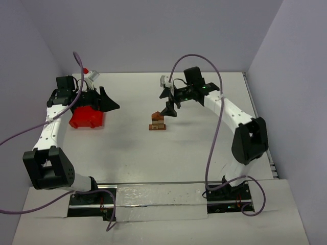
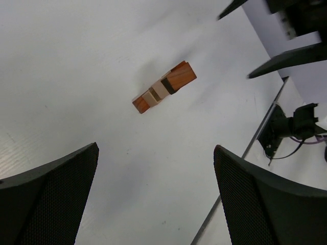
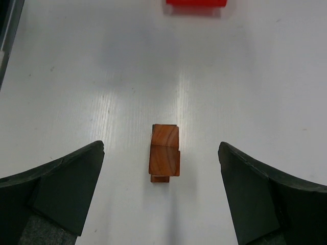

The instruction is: Build the wood block tower

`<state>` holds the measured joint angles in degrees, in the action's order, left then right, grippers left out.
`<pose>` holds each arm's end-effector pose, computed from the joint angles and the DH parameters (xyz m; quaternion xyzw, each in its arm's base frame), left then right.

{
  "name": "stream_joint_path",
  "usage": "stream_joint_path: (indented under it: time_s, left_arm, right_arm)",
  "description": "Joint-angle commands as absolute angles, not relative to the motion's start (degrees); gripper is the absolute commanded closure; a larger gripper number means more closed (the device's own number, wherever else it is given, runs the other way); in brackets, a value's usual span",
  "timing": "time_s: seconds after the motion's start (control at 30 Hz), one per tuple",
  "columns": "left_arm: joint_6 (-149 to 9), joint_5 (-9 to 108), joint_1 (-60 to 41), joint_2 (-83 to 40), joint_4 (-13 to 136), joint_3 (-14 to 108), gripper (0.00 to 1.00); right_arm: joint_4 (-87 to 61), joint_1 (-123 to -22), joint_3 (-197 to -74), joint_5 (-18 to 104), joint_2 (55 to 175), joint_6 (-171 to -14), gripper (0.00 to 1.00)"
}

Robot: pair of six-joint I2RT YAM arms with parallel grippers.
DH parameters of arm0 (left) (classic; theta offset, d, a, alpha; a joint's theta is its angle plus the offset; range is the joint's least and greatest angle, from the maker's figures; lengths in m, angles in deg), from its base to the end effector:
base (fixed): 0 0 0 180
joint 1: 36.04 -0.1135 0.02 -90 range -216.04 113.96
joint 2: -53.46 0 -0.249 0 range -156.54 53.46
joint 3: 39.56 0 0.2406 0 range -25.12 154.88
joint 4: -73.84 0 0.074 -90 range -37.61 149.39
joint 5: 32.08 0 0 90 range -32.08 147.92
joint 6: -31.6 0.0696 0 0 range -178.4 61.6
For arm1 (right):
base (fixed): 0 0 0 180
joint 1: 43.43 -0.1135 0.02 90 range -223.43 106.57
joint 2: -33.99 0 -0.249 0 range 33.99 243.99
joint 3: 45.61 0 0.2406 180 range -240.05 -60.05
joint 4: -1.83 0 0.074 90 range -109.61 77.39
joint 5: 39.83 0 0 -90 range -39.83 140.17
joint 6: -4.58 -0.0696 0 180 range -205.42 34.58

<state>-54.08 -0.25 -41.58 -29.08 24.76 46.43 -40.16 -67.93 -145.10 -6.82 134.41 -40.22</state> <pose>0.3095 -0.0294 0.2957 0.1749 0.8111 -0.4201 0.3674 0.3285 0.2138 0.2783 -0.6168 0.5523 0.3672 0.4239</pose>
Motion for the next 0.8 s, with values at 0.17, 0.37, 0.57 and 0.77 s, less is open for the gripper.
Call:
stream_joint_path:
  time_s: [0.17,0.37,0.57,0.77]
  left_arm:
    - [-50.5,12.1,-41.4,-21.8,27.8,43.1,0.01]
    - [-49.2,23.2,-41.5,-15.3,31.0,41.4,0.01]
    - [-49.0,27.4,-41.5,-12.8,31.4,39.1,0.01]
    - [-51.2,28.9,-41.6,-9.5,35.4,34.8,0.01]
  right_arm:
    - [-34.6,-63.0,-137.7,8.1,114.1,-64.0,0.0]
    - [-39.0,-54.1,-128.8,14.7,106.0,-73.2,0.0]
    - [-38.6,-45.7,-119.8,23.6,97.2,-79.6,0.0]
    - [-36.8,-44.2,-113.3,29.9,89.0,-79.9,0.0]
